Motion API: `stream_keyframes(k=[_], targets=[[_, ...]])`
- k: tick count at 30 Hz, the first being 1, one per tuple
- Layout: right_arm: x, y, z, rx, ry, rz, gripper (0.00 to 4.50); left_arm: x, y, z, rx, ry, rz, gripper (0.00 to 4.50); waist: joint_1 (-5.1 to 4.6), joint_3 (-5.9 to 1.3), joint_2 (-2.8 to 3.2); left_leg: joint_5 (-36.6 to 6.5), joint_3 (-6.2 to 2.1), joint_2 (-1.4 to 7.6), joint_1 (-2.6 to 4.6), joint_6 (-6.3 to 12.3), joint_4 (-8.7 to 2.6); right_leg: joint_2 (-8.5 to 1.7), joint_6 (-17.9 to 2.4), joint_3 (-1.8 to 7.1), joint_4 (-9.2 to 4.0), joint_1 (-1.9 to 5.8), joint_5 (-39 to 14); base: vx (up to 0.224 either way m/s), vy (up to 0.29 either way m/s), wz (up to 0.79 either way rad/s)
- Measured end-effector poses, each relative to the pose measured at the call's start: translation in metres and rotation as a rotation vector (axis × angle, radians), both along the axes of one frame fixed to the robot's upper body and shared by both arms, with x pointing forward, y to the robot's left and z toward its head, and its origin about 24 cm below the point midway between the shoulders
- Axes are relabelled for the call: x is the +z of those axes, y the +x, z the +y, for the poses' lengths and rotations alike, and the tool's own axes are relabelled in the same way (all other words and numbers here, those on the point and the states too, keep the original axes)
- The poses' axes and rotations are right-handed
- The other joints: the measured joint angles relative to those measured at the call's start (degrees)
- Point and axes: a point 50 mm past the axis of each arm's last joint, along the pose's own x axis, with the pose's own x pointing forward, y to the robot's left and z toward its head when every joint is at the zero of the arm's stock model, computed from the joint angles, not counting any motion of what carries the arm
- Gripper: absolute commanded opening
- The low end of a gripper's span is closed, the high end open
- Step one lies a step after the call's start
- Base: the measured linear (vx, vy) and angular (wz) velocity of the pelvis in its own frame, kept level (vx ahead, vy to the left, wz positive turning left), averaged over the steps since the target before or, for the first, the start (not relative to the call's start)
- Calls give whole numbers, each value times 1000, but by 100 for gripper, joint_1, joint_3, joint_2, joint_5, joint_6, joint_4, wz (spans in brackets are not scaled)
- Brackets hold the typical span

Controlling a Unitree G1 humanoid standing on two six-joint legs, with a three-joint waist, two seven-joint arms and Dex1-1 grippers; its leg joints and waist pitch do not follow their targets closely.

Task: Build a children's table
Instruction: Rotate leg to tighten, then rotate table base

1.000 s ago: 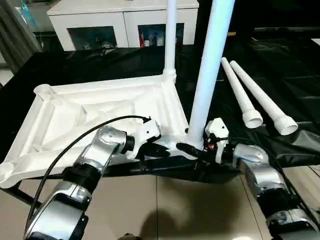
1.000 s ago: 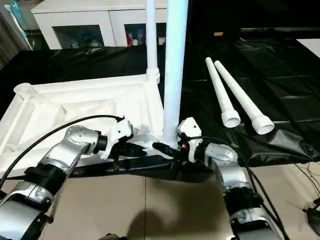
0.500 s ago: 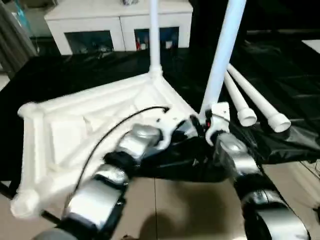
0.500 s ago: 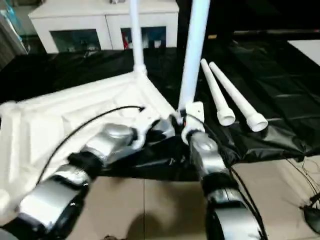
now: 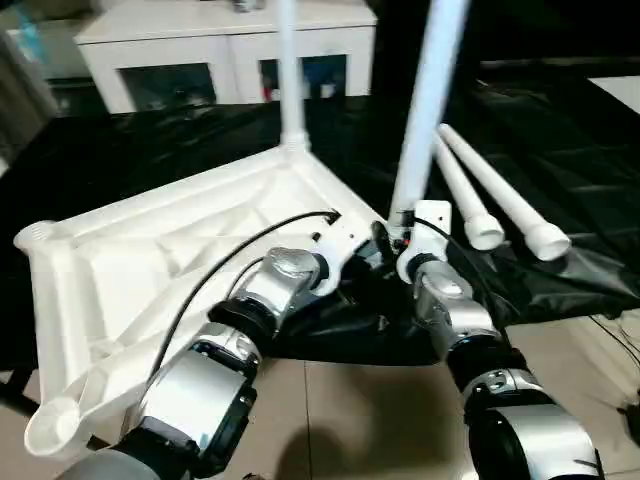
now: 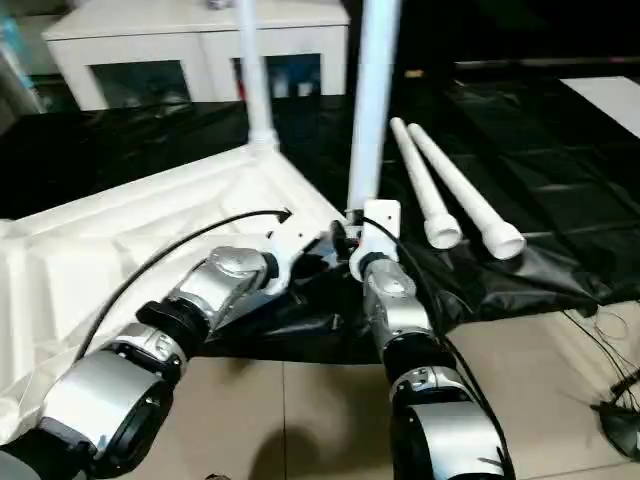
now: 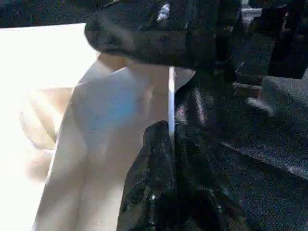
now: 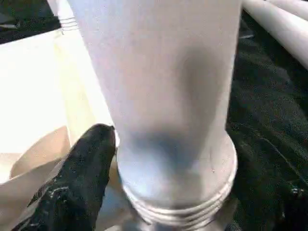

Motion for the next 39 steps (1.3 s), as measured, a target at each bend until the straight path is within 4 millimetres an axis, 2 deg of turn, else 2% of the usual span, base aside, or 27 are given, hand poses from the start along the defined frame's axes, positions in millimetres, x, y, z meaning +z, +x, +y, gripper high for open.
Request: stream_keyframes(k=[4, 9, 14, 15, 17, 24, 26, 28, 32, 39], targets=[[-1, -2, -4, 15, -55, -22, 398, 0, -1, -1, -37, 12, -29, 0, 7, 1, 2, 0, 0, 0, 0, 0, -15, 0, 0, -3, -1, -6, 0, 0, 0, 0], [-5, -15, -22, 7, -75, -70, 398, 1, -2, -2, -86, 15, -64, 0, 119, 6, 22, 0, 3, 0, -2, 0, -34, 0, 8, -6, -6, -13, -2, 0, 0, 0], [-3, -23, -33, 4, -86, -102, 398, 2, -1, 0, -105, 33, -103, 0, 137, 7, 40, 1, 5, 0, -10, 0, -36, 0, 17, -6, -8, -23, -4, 0, 0, 0], [-3, -25, -34, 7, -86, -104, 402, 2, -1, 0, -107, 32, -105, 28, 137, 6, 46, 0, 6, 0, -11, 0, -36, 0, 18, -4, -9, -23, -4, 0, 0, 0], [-4, -28, -35, 10, -86, -109, 404, 2, 0, 1, -107, 29, -103, 56, 138, 6, 47, 0, 6, 0, -12, 0, -36, 0, 18, -4, -12, -23, -4, 0, 0, 0], [-2, -35, -37, 34, -98, -119, 404, 13, 4, 9, -129, -46, -145, 99, 134, 18, 31, 1, 8, 0, -33, 2, -35, 1, 21, -4, -47, -25, -2, 0, 0, 0], [0, -35, -38, 59, -104, -125, 404, 17, 5, 12, -135, -73, -136, 125, 132, 19, 29, 8, 9, 0, -38, 17, -33, 1, 21, -3, -55, -26, -2, 0, 0, 0], [3, -38, -38, 93, -111, -146, 404, 23, 6, 17, -165, -101, -119, 139, 137, 19, 29, 14, 9, 1, -47, 38, -37, 3, 21, -7, -70, -27, -2, 0, 0, 0], [4, -42, -41, 133, -109, -157, 404, 32, 0, 36, -280, -167, -48, 139, 138, 18, 30, 7, 15, 3, -55, 50, -37, 4, 22, -6, -77, -37, -3, 0, 0, 0], [9, -49, -54, 139, -83, -191, 404, 43, -28, 89, -444, -142, 50, 139, 149, 20, 28, -7, 25, 13, -47, 24, -36, 9, 22, -3, -62, -38, -3, 0, 0, 0]])
